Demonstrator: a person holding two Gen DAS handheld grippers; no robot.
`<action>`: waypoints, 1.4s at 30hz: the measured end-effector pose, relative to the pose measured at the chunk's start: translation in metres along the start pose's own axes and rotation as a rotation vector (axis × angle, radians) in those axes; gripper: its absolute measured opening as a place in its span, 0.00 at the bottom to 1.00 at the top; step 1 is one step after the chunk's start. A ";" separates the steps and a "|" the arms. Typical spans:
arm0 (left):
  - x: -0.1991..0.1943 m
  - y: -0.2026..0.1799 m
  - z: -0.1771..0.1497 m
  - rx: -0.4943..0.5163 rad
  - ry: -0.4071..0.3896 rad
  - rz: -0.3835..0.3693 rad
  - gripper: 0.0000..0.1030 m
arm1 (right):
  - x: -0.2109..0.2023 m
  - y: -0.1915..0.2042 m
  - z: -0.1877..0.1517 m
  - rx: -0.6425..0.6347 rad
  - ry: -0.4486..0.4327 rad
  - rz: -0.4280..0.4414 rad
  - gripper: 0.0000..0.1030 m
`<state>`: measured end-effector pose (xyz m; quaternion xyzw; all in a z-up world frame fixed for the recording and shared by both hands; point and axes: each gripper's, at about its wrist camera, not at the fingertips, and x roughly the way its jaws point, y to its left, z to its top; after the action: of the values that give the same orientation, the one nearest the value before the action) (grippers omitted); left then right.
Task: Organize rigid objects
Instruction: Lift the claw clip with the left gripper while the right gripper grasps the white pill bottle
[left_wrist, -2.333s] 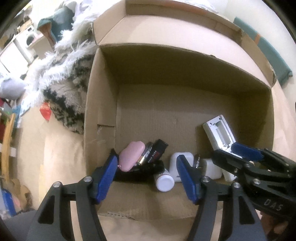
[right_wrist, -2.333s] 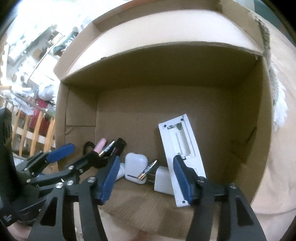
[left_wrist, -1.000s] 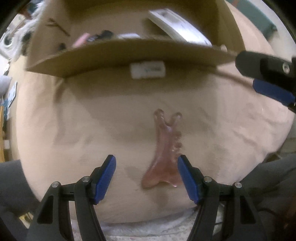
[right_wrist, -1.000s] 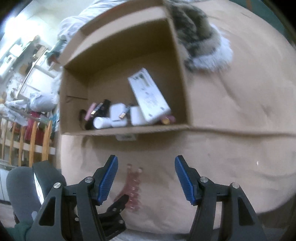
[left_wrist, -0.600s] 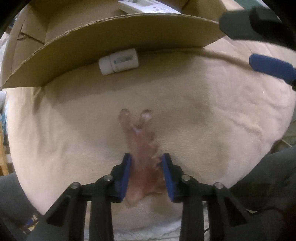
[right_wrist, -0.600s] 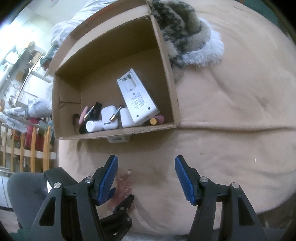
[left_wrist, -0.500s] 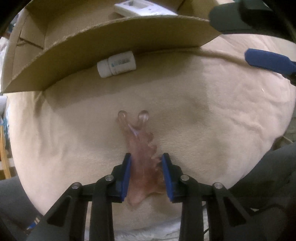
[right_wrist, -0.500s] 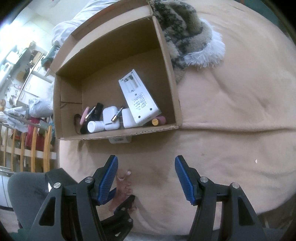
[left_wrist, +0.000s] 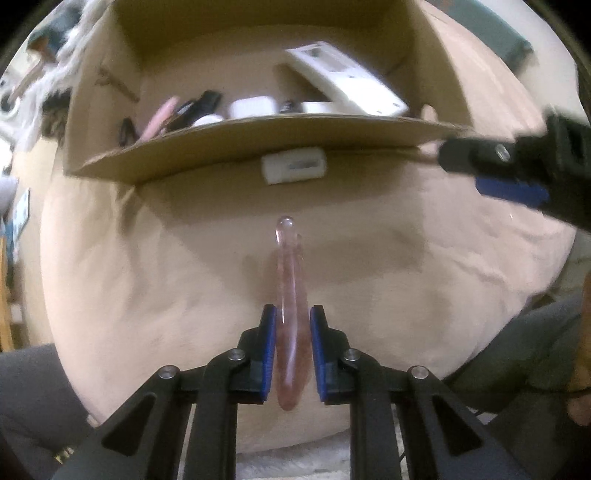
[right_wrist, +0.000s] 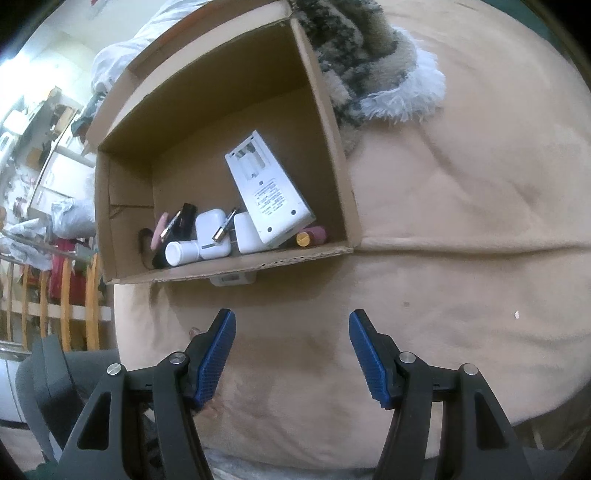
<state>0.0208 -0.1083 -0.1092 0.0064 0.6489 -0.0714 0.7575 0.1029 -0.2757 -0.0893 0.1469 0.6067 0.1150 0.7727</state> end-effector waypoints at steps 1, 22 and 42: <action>0.002 0.007 0.001 -0.024 0.016 -0.013 0.16 | 0.002 0.001 0.000 -0.003 0.004 -0.005 0.65; -0.015 0.039 0.042 -0.109 0.035 -0.009 0.16 | 0.029 0.032 -0.006 -0.094 0.091 0.001 0.65; -0.014 0.101 0.045 -0.195 -0.047 0.056 0.16 | 0.122 0.099 0.024 -0.229 0.133 -0.159 0.65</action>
<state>0.0751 -0.0113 -0.0966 -0.0508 0.6344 0.0133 0.7713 0.1554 -0.1423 -0.1581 0.0016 0.6491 0.1315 0.7492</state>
